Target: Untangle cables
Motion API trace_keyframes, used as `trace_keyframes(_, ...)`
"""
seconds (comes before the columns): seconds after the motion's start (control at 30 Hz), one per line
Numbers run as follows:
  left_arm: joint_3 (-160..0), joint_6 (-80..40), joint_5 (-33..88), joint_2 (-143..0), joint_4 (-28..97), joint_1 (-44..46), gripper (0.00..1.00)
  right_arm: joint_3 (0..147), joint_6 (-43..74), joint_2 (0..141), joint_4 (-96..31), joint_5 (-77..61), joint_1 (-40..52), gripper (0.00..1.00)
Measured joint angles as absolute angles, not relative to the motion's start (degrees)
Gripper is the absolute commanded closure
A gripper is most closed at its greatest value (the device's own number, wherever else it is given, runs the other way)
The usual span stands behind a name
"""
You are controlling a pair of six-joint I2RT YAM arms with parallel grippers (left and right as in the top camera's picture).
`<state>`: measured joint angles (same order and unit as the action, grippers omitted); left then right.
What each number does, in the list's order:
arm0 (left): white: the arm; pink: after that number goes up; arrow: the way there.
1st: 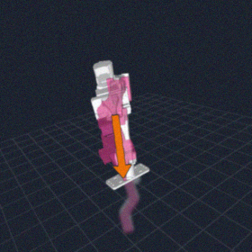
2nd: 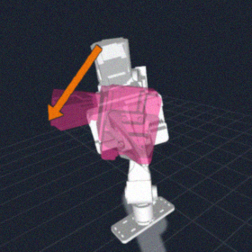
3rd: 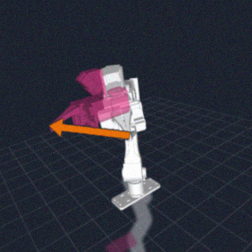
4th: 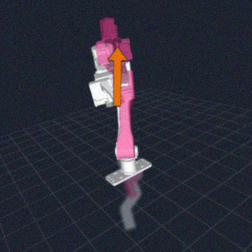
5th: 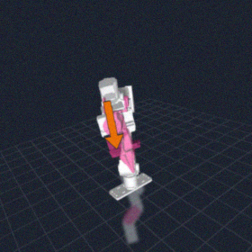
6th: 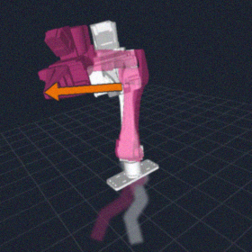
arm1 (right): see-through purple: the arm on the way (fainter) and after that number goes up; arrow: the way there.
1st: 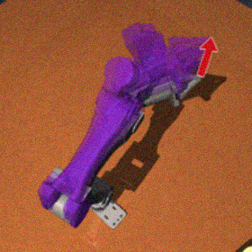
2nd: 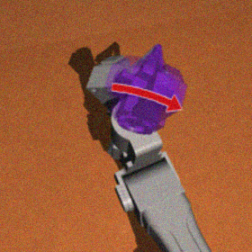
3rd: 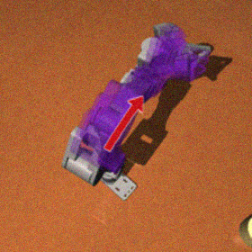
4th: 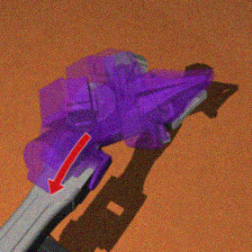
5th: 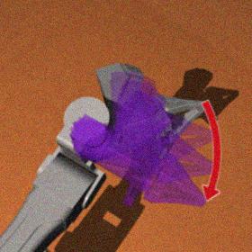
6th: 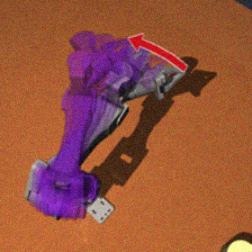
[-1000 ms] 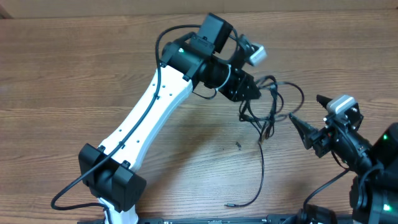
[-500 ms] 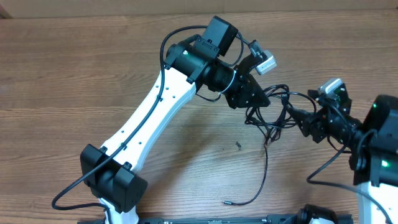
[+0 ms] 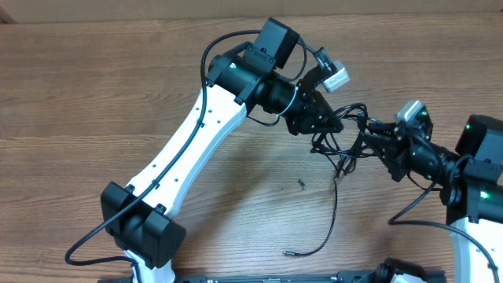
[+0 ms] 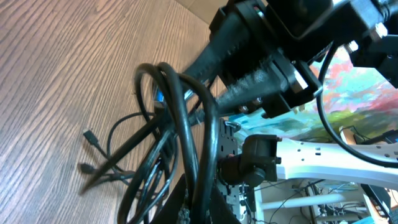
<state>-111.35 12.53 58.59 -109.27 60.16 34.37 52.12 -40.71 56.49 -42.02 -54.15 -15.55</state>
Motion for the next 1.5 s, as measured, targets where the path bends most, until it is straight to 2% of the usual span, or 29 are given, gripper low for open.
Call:
trace_keyframes(0.47, -111.35, 11.84, 57.14, -109.27, 59.57, 34.13, 0.96, 52.12, -40.51, 56.29, -43.27, -58.15, -15.57, 0.96)
trace_keyframes(0.73, -111.35, -7.97, 36.62, -109.27, 58.37, 33.63, 0.96, 52.12, -40.47, 50.13, -43.40, -63.07, -15.55, 0.96)
trace_keyframes(0.93, -111.35, -20.16, 26.11, -109.27, 58.67, 32.45, 0.96, 52.12, -38.57, 43.88, -43.42, -63.37, -15.55, 0.96)
trace_keyframes(1.1, -111.35, -24.73, 23.31, -109.27, 59.83, 31.48, 0.96, 52.12, -33.34, 40.42, -43.53, -57.34, -15.55, 0.96)
trace_keyframes(1.27, -111.35, -27.57, 22.79, -109.27, 61.65, 30.00, 0.96, 52.12, -25.52, 39.48, -45.45, -45.74, -15.38, 0.96)
trace_keyframes(1.5, -111.35, -31.66, 23.81, -109.27, 62.67, 27.38, 0.96, 52.12, -20.80, 39.59, -48.97, -35.53, -15.20, 0.96)
